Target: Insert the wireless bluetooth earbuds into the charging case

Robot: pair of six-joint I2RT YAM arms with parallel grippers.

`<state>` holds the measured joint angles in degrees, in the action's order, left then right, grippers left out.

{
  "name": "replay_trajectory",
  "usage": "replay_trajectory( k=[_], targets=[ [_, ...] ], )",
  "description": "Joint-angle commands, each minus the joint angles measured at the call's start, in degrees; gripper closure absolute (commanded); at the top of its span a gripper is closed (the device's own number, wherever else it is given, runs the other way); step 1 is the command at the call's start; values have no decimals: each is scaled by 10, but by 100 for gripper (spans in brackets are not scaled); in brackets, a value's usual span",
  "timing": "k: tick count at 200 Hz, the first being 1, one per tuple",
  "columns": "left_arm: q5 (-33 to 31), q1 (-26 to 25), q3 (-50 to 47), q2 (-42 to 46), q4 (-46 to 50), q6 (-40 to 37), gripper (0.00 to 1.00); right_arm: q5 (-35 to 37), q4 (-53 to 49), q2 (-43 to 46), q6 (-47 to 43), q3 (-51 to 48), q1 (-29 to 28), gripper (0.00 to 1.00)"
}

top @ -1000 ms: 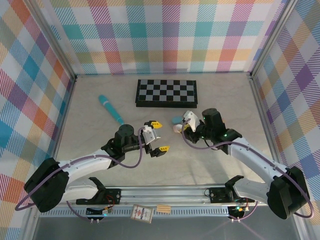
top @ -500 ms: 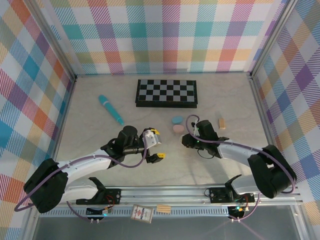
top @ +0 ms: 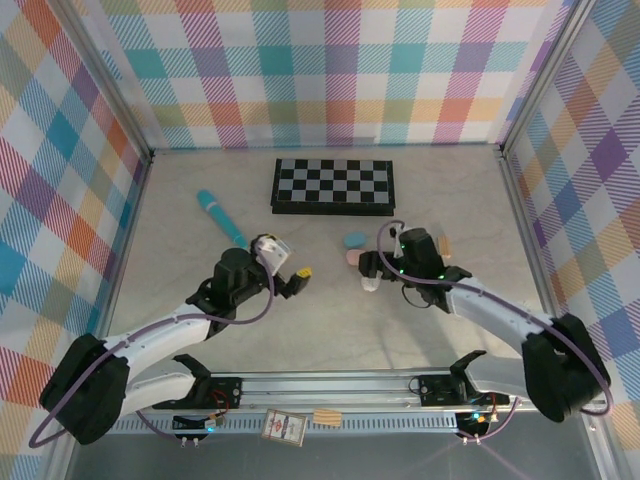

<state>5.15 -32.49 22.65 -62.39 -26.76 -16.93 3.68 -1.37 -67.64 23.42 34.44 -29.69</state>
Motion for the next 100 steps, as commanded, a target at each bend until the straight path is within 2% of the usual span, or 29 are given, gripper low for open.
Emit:
replay_trajectory(
  k=[1, 21, 41, 70, 100],
  targets=[
    [-137, 41, -24, 16, -54, 47, 0, 105, -14, 40, -142, 14, 21, 1],
    [-184, 79, -45, 18, -71, 46, 0, 132, 48, 68, -217, -12, 69, 1],
    [-179, 127, -75, 2, -117, 56, 0, 147, 110, 61, -250, -45, 139, 1],
    [-147, 189, -101, -63, -212, 88, 0, 92, 227, 8, -204, -99, 238, 1],
    [-124, 223, -84, -147, -273, 91, 0, 59, 381, -86, -187, -124, 262, 1]
  ],
)
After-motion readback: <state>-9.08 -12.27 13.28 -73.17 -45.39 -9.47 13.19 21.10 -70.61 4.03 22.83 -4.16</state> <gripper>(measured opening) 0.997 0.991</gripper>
